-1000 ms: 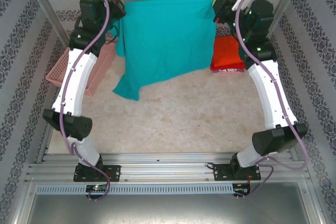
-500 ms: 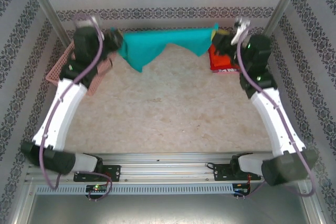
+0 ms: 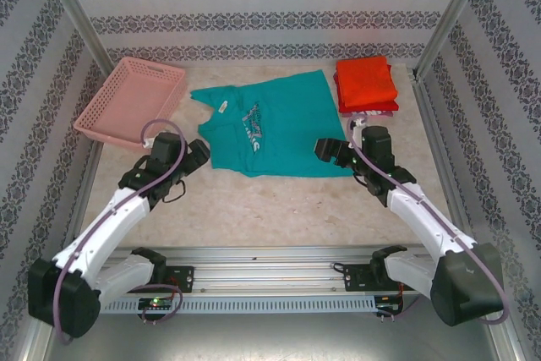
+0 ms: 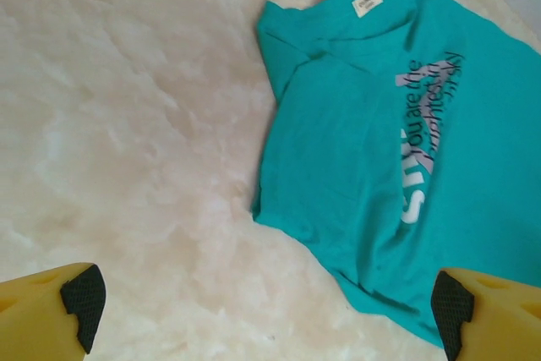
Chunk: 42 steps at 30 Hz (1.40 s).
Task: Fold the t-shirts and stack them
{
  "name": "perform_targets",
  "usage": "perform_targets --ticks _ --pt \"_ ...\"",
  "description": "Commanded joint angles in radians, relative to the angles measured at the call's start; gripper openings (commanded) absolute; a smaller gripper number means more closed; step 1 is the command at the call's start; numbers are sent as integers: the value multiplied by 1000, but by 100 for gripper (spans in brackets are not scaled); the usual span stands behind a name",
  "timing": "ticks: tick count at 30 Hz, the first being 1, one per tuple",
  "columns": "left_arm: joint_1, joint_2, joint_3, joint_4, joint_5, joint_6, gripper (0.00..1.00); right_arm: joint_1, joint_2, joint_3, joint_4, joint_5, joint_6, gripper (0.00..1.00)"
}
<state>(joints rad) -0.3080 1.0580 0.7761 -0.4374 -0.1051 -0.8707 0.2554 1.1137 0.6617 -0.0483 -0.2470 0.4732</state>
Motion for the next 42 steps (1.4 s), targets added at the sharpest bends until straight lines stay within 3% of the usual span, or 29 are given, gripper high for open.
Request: perform_targets --ticks 1,9,14,26,36,40,42 --pt "-7 149 91 38 -39 32 97 49 81 53 31 79 -4 89" --pt "-66 535 340 -19 -22 -13 76 109 224 123 76 72 25 87" --pt "-73 693 465 -58 -48 12 54 108 236 122 74 74 22 87" --pt "-50 1066 939 -284 -133 296 53 98 253 107 70 65 24 87" --pt "-10 1232 1109 -337 -31 347 50 91 258 90 72 72 28 87" --pt "-2 1249 1114 -336 -13 338 41 89 260 96 75 72 29 87" --pt "0 1245 1111 -336 -14 337 28 90 260 98 76 69 32 87"
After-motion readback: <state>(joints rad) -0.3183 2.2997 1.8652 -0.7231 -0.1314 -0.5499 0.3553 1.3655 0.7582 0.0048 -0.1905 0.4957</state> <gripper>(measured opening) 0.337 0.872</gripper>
